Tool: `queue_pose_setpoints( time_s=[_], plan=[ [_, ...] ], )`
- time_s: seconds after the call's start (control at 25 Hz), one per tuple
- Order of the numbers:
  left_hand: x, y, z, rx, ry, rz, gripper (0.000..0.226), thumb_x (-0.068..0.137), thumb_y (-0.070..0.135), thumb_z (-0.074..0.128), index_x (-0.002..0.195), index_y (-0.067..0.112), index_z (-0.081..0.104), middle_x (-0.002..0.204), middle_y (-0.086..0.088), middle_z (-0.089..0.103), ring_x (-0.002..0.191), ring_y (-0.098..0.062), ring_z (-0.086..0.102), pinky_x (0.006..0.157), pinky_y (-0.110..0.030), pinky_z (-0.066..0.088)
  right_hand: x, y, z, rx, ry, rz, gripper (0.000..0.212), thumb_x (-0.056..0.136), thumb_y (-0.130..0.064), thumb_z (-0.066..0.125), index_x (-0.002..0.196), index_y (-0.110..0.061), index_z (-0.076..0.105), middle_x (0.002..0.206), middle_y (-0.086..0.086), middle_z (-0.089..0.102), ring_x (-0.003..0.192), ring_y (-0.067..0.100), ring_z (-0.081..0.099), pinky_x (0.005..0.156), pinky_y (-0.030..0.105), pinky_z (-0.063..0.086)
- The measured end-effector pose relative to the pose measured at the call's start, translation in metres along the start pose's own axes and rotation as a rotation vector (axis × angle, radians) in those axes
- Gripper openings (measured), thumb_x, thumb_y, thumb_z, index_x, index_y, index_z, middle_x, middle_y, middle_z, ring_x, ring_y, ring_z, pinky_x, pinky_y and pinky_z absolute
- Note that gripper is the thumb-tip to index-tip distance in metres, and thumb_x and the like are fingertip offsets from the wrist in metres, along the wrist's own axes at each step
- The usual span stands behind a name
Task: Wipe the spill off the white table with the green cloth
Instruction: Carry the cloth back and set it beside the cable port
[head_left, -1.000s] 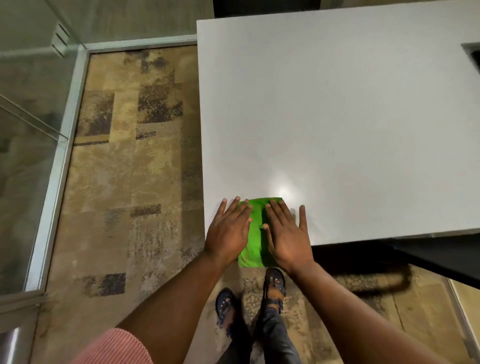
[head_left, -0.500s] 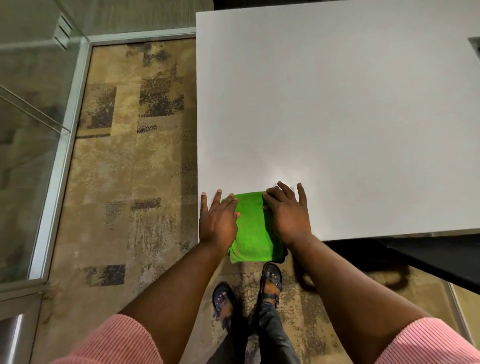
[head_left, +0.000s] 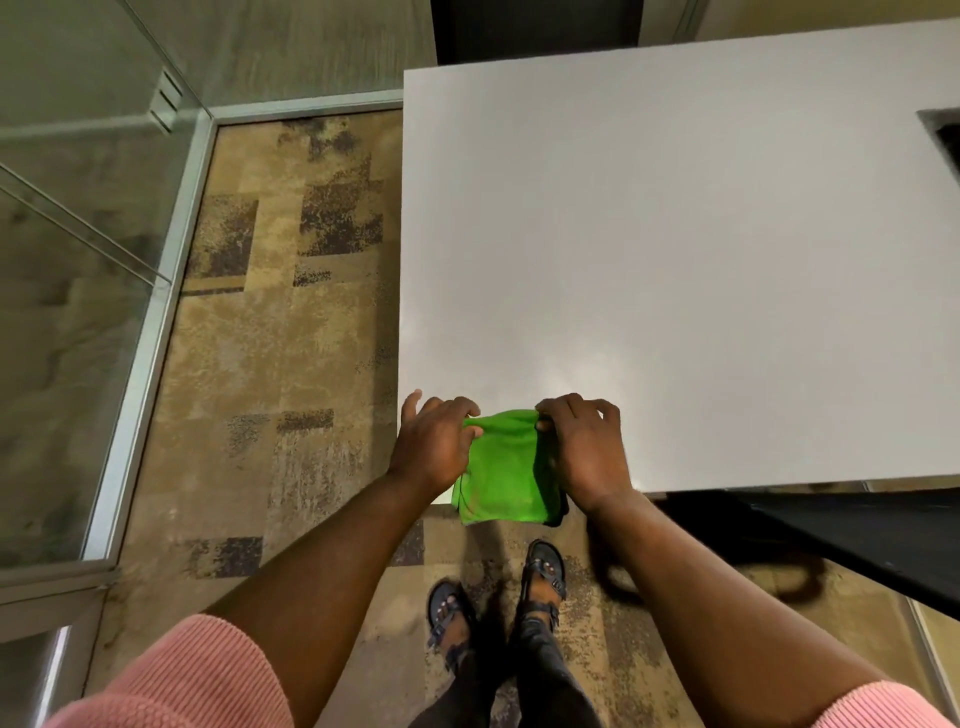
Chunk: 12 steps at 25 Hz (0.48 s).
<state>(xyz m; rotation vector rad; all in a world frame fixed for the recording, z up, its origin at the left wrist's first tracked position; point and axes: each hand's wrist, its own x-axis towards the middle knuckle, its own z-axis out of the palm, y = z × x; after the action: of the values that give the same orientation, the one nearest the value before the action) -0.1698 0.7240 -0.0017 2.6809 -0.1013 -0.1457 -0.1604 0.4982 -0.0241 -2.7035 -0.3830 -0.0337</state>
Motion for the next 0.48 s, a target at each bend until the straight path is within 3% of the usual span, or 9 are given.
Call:
queue_pose_setpoints(
  time_s=[0.16, 0.28, 0.48],
  plan=[
    [0.0, 0.039, -0.046, -0.174, -0.058, -0.013, 0.03, 0.096, 0.028, 0.07, 0.123, 0.015, 0.066, 0.112, -0.003, 0.075, 0.125, -0.026, 0.061, 0.123, -0.031, 0.016, -0.012, 0.014, -0.049, 0.078, 0.048, -0.041, 0.041, 0.082, -0.007, 0.072, 0.121, -0.019, 0.067, 0.109, 0.002, 0.07, 0.098, 0.03, 0.064, 0.089, 0.04, 0.036],
    [-0.001, 0.074, -0.068, -0.239, -0.083, -0.036, 0.031, 0.095, 0.034, 0.07, 0.125, 0.026, 0.068, 0.123, 0.004, 0.074, 0.152, -0.022, 0.032, 0.115, -0.035, 0.033, -0.022, 0.021, -0.09, 0.059, 0.126, -0.015, 0.047, 0.075, -0.002, 0.071, 0.119, -0.017, 0.07, 0.107, 0.003, 0.071, 0.093, 0.031, 0.063, 0.087, 0.04, 0.038],
    [0.014, 0.126, -0.095, -0.356, -0.087, 0.011, 0.033, 0.092, 0.034, 0.074, 0.124, 0.033, 0.067, 0.11, 0.018, 0.073, 0.155, -0.017, 0.026, 0.111, -0.033, 0.036, -0.036, 0.024, -0.153, -0.014, 0.356, 0.057, 0.022, 0.09, -0.01, 0.071, 0.11, -0.018, 0.075, 0.097, -0.001, 0.076, 0.089, 0.024, 0.067, 0.095, 0.042, 0.036]
  ],
)
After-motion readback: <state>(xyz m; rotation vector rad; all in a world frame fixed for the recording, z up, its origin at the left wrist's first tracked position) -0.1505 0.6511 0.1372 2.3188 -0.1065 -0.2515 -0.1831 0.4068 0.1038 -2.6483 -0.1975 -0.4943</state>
